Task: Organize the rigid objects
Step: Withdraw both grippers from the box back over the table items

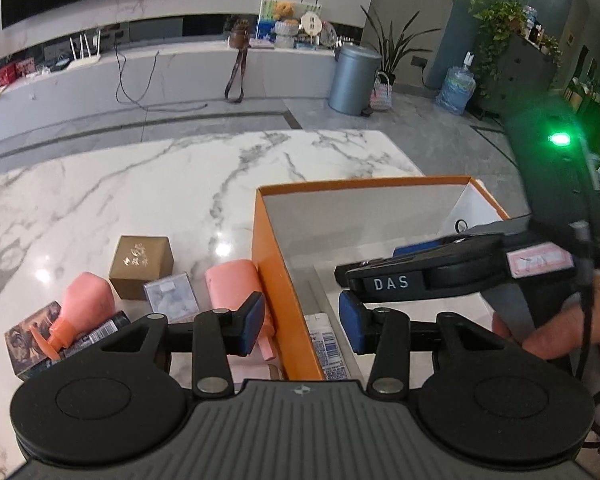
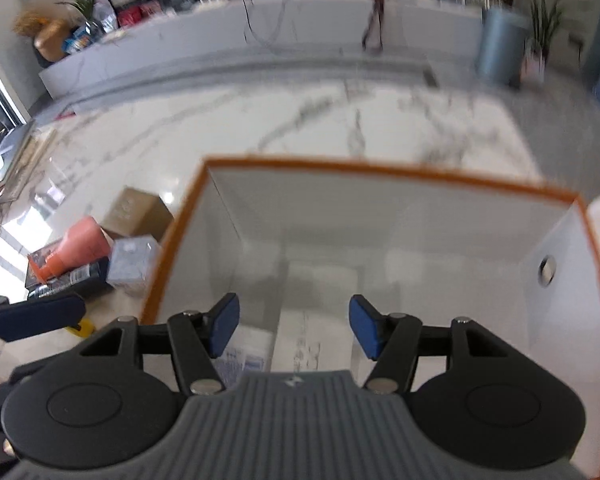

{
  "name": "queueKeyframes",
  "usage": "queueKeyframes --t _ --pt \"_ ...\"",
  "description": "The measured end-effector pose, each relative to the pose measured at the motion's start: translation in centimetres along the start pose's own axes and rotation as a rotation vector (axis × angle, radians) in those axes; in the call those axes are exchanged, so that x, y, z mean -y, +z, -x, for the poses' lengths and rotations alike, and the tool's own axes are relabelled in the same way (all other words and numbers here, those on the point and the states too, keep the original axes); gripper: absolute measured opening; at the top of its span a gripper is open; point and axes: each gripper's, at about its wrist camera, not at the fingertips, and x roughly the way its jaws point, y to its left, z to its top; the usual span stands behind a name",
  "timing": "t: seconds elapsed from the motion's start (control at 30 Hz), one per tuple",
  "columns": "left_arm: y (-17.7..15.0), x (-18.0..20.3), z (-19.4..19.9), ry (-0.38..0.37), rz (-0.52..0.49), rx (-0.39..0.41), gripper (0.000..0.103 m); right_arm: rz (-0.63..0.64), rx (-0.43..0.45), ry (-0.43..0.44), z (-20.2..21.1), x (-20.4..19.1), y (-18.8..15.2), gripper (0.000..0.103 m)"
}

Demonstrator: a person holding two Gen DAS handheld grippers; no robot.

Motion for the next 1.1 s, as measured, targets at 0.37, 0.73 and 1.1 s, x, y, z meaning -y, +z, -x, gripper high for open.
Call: queueKeyframes --t 0.37,0.73,1.1 --pt "-0.9 -1.8 3.1 -0.009 0.032 0.025 0.042 0.082 0.206 0.062 5.8 -3.7 -1.5 0.061" --pt "-3.0 -6.9 5.5 0.089 0.101 0.019 0.037 0.157 0.203 0.158 7.2 -9.0 -3.2 0.052" --pt "-4.6 -12.3 5.8 0.167 0.111 -0.037 0.036 0.308 0.067 0.198 2.6 -15.1 -3.3 0.047"
